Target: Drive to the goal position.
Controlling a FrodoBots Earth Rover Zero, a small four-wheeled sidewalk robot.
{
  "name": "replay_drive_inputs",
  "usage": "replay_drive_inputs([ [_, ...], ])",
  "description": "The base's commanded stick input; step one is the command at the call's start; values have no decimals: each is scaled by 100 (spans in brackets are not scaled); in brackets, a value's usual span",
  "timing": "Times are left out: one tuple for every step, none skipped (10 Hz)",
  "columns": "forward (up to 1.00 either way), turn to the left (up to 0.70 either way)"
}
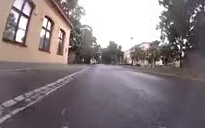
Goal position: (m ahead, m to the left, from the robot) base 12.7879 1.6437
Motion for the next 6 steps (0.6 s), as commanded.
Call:
replay_drive_inputs([
  [70,0],
  [70,0],
  [70,0],
  [70,0],
  [70,0],
  [70,0],
])
